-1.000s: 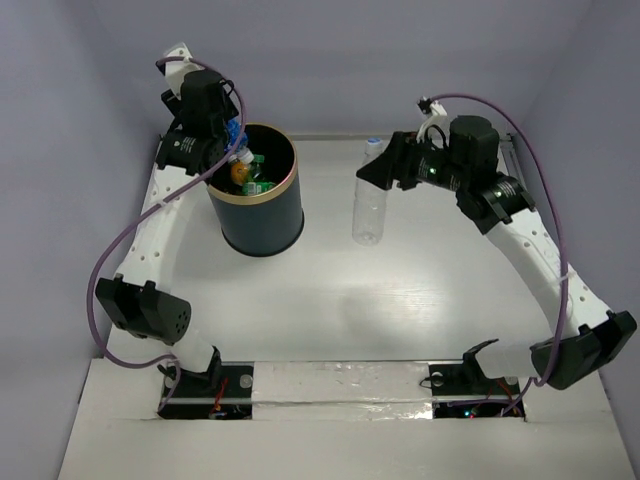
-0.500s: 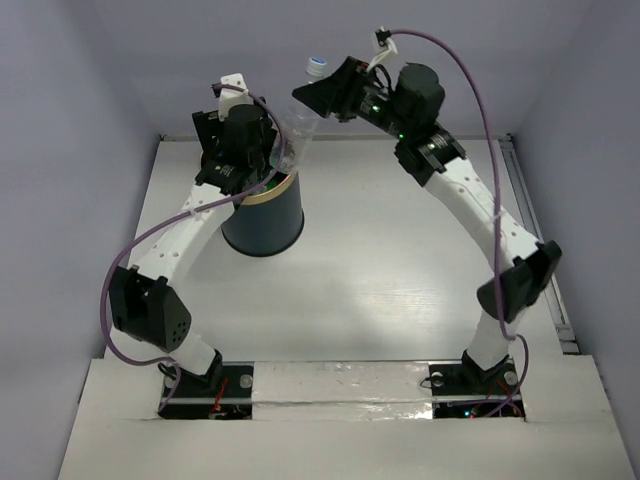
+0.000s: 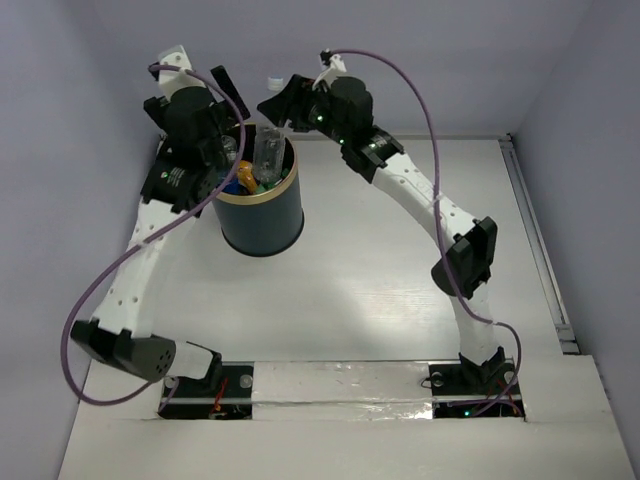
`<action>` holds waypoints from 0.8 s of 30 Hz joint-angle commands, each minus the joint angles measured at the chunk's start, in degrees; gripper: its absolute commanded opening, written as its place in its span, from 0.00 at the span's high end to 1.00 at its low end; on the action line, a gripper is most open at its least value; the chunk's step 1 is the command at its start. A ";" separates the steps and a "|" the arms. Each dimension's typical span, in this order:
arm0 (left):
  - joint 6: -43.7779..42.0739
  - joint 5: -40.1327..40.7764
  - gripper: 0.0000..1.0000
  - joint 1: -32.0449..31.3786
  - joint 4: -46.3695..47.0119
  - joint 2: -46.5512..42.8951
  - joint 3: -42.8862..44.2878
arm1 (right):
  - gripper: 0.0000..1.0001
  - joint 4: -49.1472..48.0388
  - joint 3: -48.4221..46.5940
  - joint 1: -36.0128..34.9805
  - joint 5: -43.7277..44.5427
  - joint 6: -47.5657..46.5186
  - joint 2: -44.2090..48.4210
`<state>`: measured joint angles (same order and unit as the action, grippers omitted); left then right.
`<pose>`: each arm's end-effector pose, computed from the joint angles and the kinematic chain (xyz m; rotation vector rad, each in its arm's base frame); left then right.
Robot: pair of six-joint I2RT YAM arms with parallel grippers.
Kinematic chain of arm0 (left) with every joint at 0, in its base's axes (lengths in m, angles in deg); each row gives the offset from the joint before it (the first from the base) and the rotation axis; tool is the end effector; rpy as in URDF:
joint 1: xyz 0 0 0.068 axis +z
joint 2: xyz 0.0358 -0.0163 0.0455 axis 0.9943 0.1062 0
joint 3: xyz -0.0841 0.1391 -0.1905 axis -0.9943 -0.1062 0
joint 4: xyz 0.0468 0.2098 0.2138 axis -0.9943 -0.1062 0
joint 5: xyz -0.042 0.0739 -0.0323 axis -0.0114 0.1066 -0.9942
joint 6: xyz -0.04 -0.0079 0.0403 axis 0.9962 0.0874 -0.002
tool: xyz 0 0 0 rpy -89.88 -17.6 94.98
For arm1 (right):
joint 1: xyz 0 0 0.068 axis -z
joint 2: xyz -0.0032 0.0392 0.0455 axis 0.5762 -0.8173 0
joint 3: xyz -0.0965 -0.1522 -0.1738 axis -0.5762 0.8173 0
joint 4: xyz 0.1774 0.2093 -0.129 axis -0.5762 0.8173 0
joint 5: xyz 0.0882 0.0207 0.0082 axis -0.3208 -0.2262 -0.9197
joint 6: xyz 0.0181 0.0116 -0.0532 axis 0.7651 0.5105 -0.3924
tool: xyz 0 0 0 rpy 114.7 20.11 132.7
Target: Put the plastic bottles in the bin
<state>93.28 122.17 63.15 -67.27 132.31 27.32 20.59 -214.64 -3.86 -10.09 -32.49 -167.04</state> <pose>0.3309 -0.1017 0.4950 -0.3759 1.5014 -0.0426 0.4090 0.3397 0.4372 -0.1729 1.6103 1.1517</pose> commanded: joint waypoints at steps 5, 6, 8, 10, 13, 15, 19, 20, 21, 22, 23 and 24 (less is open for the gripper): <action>8.74 -10.92 0.01 0.27 -7.79 -6.09 6.28 | 0.29 -0.36 -0.41 -7.09 4.42 -1.16 -3.00; 9.18 -12.50 0.01 0.27 -8.50 -6.27 6.72 | 0.23 0.08 -0.85 -7.10 4.43 -1.16 -3.18; 9.89 -13.74 0.01 0.27 -10.52 -6.97 8.04 | 0.01 1.57 -0.95 -7.10 5.56 -1.51 -2.48; 10.06 -15.76 0.01 0.27 -11.84 -8.11 8.30 | 0.00 2.54 -0.33 -7.10 7.93 -2.47 0.24; 10.59 -16.38 0.01 0.27 -12.72 -9.95 8.21 | 0.00 3.69 0.64 -7.10 13.29 -4.93 4.27; 10.07 -16.29 0.01 0.27 -13.95 -10.40 9.00 | 0.00 5.35 -0.50 -7.10 16.37 -6.42 5.69; 9.19 -16.55 0.01 0.27 -17.82 -9.35 13.83 | 0.00 6.94 0.72 -6.05 21.20 -8.28 10.61; 9.27 -16.90 0.01 0.27 -18.87 -9.26 14.19 | 0.00 7.99 1.16 -6.04 22.52 -8.63 12.36; 9.45 -18.13 0.01 0.27 -18.97 -9.17 14.19 | 0.00 8.52 2.21 -5.43 22.88 -9.15 13.42; 9.71 -18.83 0.01 0.27 -18.97 -9.34 14.19 | 0.00 8.87 3.00 -4.90 23.14 -9.42 14.48; 10.41 -19.80 0.01 0.27 -18.88 -9.34 13.93 | 0.00 9.31 4.05 -4.90 23.58 -10.20 15.71; 10.68 -21.90 0.01 0.27 -18.88 -9.52 13.93 | 0.06 9.40 5.37 -4.90 23.85 -10.82 18.85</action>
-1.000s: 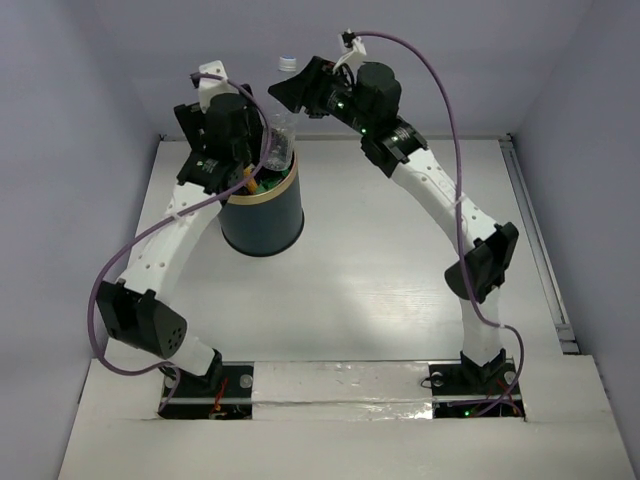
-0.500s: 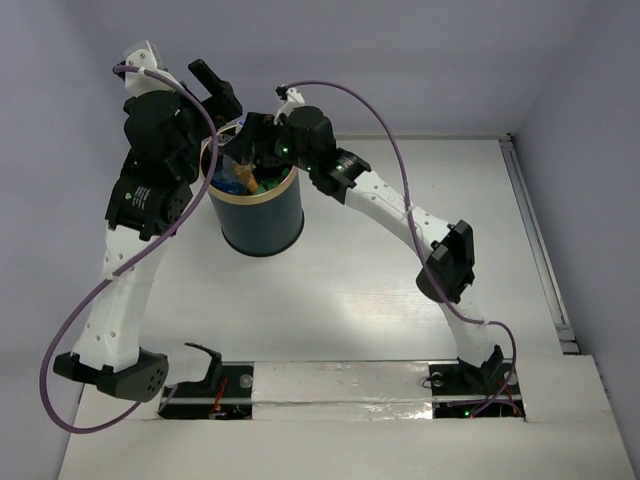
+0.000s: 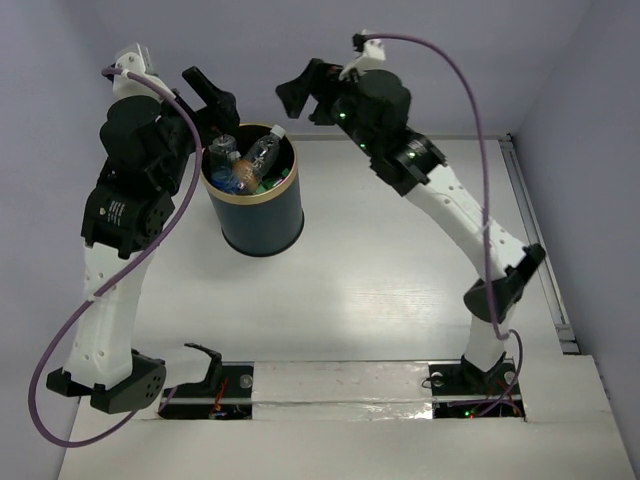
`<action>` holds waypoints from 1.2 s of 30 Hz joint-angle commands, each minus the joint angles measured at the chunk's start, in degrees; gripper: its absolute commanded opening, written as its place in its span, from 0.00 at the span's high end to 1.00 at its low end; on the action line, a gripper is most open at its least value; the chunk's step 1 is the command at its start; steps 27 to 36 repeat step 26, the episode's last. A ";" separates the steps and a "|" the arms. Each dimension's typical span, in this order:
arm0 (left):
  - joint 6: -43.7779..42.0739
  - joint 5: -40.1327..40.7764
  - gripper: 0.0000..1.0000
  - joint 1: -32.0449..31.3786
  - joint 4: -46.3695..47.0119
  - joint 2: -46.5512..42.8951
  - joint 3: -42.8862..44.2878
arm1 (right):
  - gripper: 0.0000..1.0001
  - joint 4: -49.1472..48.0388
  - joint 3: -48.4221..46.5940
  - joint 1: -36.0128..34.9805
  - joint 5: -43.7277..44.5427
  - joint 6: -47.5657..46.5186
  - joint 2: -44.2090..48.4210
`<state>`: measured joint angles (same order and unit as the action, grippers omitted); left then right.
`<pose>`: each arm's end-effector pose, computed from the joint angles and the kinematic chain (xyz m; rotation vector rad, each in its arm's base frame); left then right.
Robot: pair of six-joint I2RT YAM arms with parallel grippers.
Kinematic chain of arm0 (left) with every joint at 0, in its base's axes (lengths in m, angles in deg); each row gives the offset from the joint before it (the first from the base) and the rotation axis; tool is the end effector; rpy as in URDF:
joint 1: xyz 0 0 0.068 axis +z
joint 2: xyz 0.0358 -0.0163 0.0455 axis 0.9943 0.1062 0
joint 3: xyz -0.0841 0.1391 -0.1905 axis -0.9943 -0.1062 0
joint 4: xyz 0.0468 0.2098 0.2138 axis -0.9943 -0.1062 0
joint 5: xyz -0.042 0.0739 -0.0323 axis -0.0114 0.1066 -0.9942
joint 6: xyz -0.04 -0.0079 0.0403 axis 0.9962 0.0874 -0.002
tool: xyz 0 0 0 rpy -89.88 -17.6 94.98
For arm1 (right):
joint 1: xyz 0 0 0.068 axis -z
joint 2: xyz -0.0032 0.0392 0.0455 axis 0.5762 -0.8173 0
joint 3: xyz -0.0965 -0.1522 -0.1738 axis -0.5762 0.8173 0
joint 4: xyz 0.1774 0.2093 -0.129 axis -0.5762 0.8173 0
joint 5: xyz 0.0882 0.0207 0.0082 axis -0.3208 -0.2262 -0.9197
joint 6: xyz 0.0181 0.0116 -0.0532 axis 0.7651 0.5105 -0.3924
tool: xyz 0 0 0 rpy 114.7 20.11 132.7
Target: Put the plastic bottles in the bin
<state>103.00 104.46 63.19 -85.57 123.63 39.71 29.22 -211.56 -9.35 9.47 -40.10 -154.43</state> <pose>0.2347 -0.0772 0.5754 -0.2691 1.4885 -0.4314 0.3341 0.3181 0.5048 -0.0575 1.5523 0.8826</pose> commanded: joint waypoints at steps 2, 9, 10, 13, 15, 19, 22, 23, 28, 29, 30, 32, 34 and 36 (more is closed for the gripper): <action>1.56 -6.31 0.01 0.23 -0.24 -1.10 1.88 | 0.33 0.25 8.17 0.59 4.90 -5.23 10.56; 1.74 -13.18 0.01 0.23 2.22 -6.80 0.84 | 1.00 -2.31 34.79 0.59 9.02 -8.66 40.42; 2.01 -13.27 0.01 0.23 2.75 -7.86 0.05 | 1.00 -1.61 37.08 0.59 10.69 -8.76 43.94; 2.53 -13.09 0.01 0.23 6.43 -12.68 -6.08 | 0.85 3.22 44.12 0.59 17.98 -7.97 55.82; 2.89 -13.27 0.01 0.23 8.11 -15.24 -10.05 | 0.67 7.26 48.68 0.59 21.94 -6.05 62.59; 4.55 -14.05 0.01 0.23 9.44 -19.12 -17.53 | 0.12 12.71 55.10 0.59 26.95 -1.21 69.10; 5.08 -15.20 0.01 0.23 9.00 -18.07 -18.77 | 0.08 15.09 56.44 0.59 29.25 0.73 70.61; 5.00 -16.07 0.01 0.23 9.08 -17.72 -18.77 | 0.08 14.75 56.53 0.59 29.16 0.47 70.78; 5.26 -17.05 0.01 0.23 8.82 -16.75 -18.33 | 0.08 14.13 54.96 0.59 28.46 -0.93 70.00; 5.26 -17.05 0.01 0.23 8.82 -16.75 -18.33 | 0.08 14.13 54.96 0.59 28.46 -0.93 70.00; 5.26 -17.05 0.01 0.23 8.82 -16.75 -18.33 | 0.08 14.13 54.96 0.59 28.46 -0.93 70.00; 5.26 -17.05 0.01 0.23 8.82 -16.75 -18.33 | 0.08 14.13 54.96 0.59 28.46 -0.93 70.00; 5.26 -17.05 0.01 0.23 8.82 -16.75 -18.33 | 0.08 14.13 54.96 0.59 28.46 -0.93 70.00; 5.26 -17.05 0.01 0.23 8.82 -16.75 -18.33 | 0.08 14.13 54.96 0.59 28.46 -0.93 70.00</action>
